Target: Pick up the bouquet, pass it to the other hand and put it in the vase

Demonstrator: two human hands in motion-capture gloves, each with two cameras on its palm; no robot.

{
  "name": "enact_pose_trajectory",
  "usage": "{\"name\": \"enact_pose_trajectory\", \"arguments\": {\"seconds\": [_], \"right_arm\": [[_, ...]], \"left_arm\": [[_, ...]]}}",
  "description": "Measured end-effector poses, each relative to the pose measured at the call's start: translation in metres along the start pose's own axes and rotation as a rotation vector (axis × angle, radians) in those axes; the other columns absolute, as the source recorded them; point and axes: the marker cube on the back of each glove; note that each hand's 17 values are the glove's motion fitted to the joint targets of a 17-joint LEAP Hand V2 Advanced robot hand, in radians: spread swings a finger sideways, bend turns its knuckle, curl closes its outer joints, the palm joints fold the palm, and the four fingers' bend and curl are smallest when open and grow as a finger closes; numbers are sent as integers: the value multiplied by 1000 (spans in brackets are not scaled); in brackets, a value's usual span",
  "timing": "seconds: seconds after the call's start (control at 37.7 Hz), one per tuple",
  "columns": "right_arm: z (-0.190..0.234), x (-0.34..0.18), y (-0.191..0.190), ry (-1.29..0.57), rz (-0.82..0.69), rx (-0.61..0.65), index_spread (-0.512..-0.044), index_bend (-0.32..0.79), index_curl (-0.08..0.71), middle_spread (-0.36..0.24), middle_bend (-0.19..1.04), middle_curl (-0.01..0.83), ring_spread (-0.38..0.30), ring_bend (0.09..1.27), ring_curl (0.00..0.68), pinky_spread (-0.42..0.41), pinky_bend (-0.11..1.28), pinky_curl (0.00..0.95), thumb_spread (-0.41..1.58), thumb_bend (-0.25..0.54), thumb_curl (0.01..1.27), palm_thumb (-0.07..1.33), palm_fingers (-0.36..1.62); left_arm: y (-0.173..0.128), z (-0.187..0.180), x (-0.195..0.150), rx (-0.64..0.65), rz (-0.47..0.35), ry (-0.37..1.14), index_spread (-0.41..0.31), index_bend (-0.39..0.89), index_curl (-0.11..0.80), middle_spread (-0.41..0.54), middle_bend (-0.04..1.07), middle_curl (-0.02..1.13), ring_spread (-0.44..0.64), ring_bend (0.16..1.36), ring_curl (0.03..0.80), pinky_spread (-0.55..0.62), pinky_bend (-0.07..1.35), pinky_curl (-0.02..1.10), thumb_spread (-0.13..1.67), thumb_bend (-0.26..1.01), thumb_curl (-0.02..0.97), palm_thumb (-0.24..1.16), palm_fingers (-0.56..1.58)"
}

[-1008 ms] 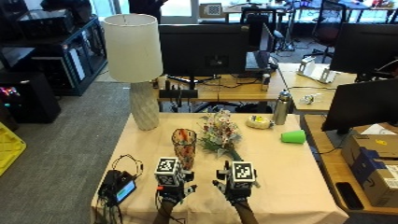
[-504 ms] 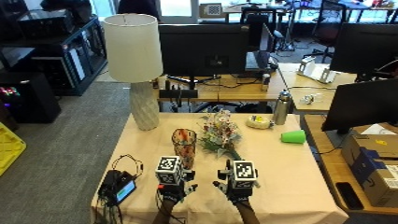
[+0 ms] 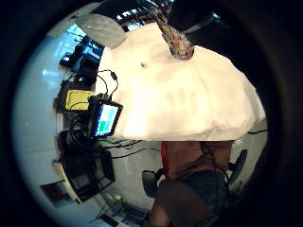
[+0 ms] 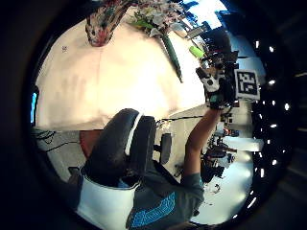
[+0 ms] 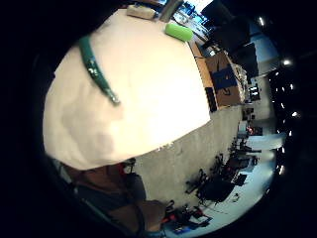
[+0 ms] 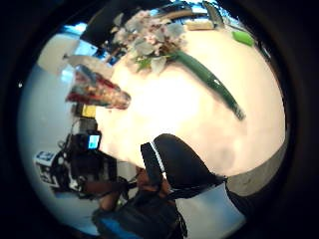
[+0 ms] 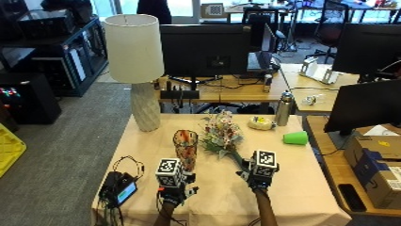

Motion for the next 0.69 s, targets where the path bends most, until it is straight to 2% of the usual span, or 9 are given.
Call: {"name": "enact_pose_trajectory", "arguments": {"seconds": [0.24,0.34,0.45,0.5,0.58,0.64,0.69], "right_arm": [[38,37,-36,-49,100,-64,-377,80,147,112,186,280,217,269,209,309,607,344,1074,-21,274,368,-97],[63,48,-54,-93,129,-66,-374,87,143,118,186,283,219,261,211,309,610,346,1067,-19,282,381,-104],[44,43,-44,-114,142,-41,-371,82,137,121,187,286,221,259,215,310,613,346,1058,-22,285,389,-107],[43,38,-36,-135,145,-85,-370,83,134,122,187,287,221,258,217,310,614,346,1054,-21,288,394,-107],[54,27,-31,-237,90,-180,-361,82,131,117,192,290,222,258,219,310,612,345,1052,-14,293,417,-103],[61,14,-33,-355,11,-192,-355,86,130,116,202,296,221,262,222,310,602,342,1055,0,304,454,-88],[67,10,-37,-387,0,-179,-346,102,134,103,221,304,214,289,232,307,579,337,1067,27,323,523,-27]], "left_arm": [[3,-1,1,-19,-10,-1,-79,153,295,134,178,262,366,547,251,438,421,297,1064,-23,253,176,284],[-5,7,-2,-4,-7,5,-79,150,299,134,178,268,366,548,254,439,421,301,1065,-23,258,175,281],[-3,7,0,-9,-3,15,-79,150,303,134,178,273,367,549,257,439,420,306,1065,-23,261,173,279],[1,5,2,-18,-1,15,-79,150,304,134,177,275,367,549,258,440,420,307,1065,-23,263,173,279],[-1,7,2,-23,0,13,-80,150,306,134,177,278,367,550,260,440,420,310,1066,-23,266,172,277],[-2,9,1,-29,-2,14,-80,150,308,134,177,280,367,550,261,440,420,312,1066,-23,267,172,277],[0,9,1,-40,-3,15,-80,150,309,134,177,281,367,550,262,440,419,313,1066,-23,268,172,276]]}}
